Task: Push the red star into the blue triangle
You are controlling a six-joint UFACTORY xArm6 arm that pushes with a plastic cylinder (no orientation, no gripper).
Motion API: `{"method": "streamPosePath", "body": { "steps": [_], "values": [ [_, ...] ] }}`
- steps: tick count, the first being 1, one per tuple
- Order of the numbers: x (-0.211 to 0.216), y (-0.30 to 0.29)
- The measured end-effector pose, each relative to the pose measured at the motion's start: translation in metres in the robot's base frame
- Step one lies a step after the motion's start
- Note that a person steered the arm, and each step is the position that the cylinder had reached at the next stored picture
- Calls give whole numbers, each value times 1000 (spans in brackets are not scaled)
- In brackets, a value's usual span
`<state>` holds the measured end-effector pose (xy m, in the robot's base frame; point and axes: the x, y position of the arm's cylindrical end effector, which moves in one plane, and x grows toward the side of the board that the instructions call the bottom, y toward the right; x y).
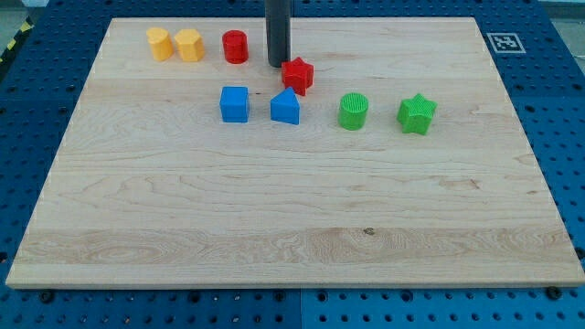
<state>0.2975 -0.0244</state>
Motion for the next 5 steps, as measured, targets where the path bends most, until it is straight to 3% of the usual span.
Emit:
{"method": "streamPosePath", "body": {
  "steps": [5],
  "values": [
    [5,32]
  ]
}}
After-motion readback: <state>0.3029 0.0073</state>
